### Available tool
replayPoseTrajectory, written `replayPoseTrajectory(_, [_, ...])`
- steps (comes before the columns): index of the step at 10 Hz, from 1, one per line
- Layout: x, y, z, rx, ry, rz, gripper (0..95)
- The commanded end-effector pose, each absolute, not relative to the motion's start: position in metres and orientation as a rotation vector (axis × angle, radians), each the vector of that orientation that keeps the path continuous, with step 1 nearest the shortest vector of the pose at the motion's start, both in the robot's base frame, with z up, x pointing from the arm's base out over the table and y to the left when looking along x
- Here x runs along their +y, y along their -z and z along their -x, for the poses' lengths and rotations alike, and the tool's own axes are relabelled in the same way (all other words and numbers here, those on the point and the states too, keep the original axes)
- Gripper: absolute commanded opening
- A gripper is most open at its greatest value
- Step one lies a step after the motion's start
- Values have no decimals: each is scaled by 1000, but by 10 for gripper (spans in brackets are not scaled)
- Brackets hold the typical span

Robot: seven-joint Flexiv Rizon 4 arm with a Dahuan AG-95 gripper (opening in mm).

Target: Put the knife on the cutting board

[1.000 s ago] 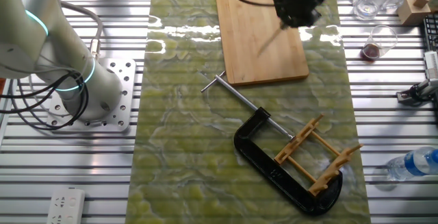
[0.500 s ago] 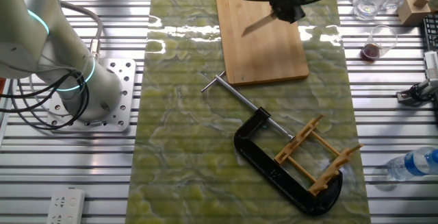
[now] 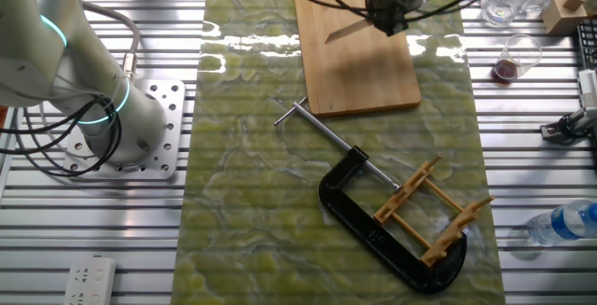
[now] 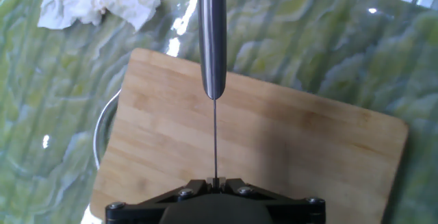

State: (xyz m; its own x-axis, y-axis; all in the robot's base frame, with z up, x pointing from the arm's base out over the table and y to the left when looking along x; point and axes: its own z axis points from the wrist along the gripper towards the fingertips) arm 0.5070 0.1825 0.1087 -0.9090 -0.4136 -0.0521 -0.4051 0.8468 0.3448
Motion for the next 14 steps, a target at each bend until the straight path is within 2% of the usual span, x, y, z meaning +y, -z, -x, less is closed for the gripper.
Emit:
replayPoseTrajectory(1, [181,-102,-507,-3007,606,-663,0])
replayPoseTrajectory(7, [173,-76,-500,-2981,557,-876,0])
replayPoseTrajectory(14, [173,-76,-499,-2962,545,-896,0])
